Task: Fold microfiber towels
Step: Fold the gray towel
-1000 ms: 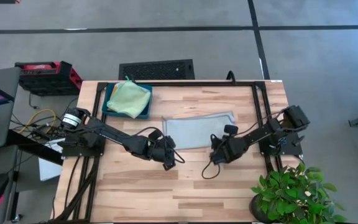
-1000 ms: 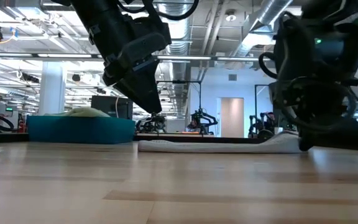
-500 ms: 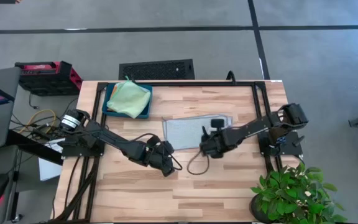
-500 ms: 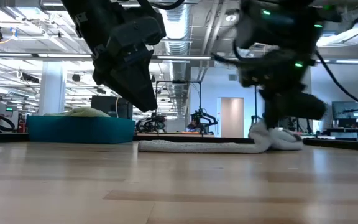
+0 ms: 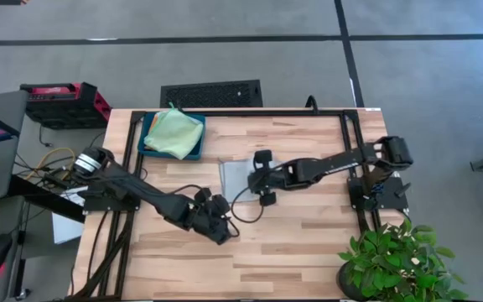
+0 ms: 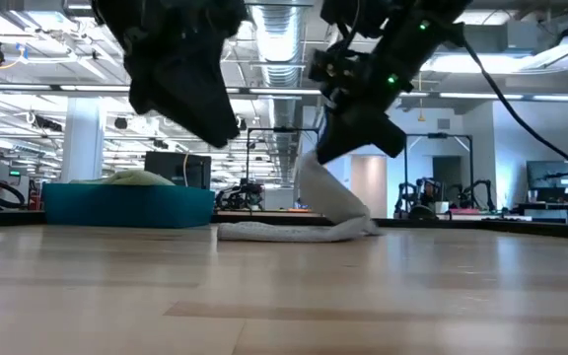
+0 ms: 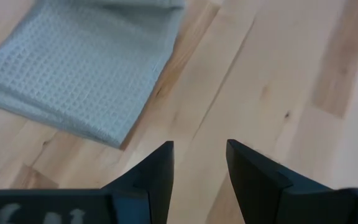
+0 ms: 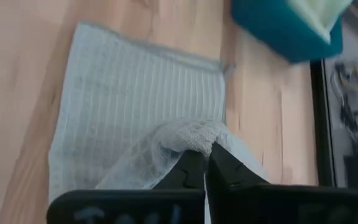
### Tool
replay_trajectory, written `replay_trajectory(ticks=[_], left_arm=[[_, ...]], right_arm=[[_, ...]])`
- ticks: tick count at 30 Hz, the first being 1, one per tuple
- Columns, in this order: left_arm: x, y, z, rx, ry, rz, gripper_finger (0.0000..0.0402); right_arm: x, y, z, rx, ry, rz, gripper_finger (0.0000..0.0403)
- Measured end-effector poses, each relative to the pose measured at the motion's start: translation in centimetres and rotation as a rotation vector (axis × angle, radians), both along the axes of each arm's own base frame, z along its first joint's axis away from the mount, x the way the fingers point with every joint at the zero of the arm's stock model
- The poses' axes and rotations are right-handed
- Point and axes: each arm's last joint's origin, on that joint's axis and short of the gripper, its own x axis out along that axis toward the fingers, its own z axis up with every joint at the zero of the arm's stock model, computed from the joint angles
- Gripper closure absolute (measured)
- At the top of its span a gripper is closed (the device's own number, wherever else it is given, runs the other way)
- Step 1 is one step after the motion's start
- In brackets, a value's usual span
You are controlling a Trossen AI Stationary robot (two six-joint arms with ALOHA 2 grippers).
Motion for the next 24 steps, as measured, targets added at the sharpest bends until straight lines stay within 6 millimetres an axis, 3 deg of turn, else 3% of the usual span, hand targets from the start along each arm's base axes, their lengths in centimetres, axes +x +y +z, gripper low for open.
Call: replay_trajectory(ticks=[11,24], left_arm=[[-1.3,-0.6,2.7,0.011,-0.100,0.000,0.0262],[-1.3,-0.6,2.8,0.006,-0.111,0.007,0.0262]], right_arm=[[1.2,0.2,0.8,0.022,-0.123,0.123,0.0393],[1.5,0.5,1.1,0.120,-0.176,0.147,0.0375]])
